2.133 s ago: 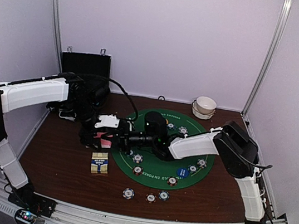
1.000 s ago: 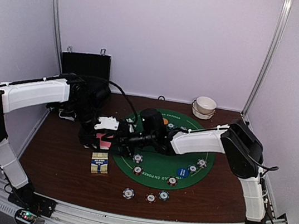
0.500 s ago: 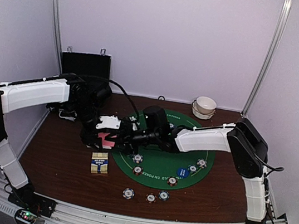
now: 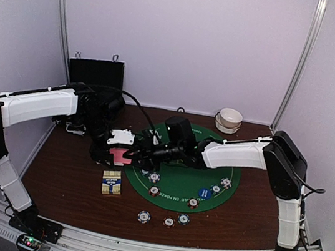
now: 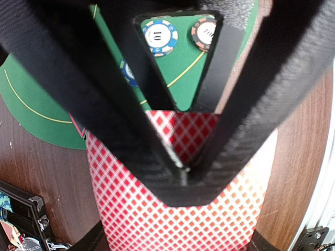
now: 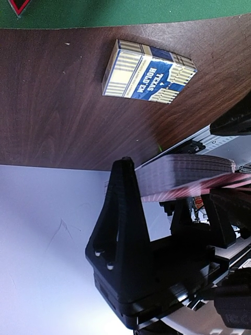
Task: Distribute texas hold em gaming equipment
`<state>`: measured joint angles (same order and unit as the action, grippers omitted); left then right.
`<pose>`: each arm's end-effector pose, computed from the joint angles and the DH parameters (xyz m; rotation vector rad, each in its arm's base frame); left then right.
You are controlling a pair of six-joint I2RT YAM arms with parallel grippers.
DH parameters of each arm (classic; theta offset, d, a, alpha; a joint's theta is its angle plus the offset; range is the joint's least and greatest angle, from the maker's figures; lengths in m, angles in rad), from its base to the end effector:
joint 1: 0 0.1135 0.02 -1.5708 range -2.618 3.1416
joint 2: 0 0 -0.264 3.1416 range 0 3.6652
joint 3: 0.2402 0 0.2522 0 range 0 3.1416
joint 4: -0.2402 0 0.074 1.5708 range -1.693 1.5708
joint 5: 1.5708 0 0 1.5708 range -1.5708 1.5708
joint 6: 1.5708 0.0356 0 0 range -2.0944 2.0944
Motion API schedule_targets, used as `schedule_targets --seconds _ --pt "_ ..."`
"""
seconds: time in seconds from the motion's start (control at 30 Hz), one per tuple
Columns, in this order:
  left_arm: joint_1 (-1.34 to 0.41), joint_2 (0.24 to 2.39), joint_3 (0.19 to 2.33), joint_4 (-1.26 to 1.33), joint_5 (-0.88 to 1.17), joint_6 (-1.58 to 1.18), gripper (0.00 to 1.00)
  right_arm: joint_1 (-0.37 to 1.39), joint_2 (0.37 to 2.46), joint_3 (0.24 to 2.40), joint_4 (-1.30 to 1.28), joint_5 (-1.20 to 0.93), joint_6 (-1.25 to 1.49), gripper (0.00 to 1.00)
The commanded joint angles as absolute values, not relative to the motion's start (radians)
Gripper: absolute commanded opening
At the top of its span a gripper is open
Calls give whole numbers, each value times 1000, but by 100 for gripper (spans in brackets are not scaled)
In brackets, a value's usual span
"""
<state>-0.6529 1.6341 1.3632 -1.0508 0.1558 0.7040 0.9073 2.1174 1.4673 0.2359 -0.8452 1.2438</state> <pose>0.2474 -0.1962 0.2634 1.8301 2.2254 -0.2156 0.2733 0.3929 0.1992 0.2810 -2.3852 -1.8160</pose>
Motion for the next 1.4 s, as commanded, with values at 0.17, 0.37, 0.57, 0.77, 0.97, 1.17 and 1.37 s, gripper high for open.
schedule_targets --seconds 0.17,0.37,0.57,0.77,0.97,1.17,1.37 --pt "-652 1604 1344 -1035 143 687 0 901 2072 1429 314 -861 1293 20" --pt "-652 1594 1345 -1033 145 682 0 888 2065 1395 331 -854 1302 13" --pt "-652 1588 1340 -1033 134 679 0 875 2034 1363 351 -856 1306 4" --pt "-650 1573 1323 -1026 112 678 0 843 1987 1341 315 -867 1281 0" --pt "-633 1549 1311 -1027 99 679 0 788 1959 1341 235 -888 1229 0" --pt "-620 1533 1294 -1033 96 682 0 742 1986 1403 163 -914 1192 0" --pt "-611 1525 1290 -1034 102 682 0 719 2041 1491 96 -927 1154 0"
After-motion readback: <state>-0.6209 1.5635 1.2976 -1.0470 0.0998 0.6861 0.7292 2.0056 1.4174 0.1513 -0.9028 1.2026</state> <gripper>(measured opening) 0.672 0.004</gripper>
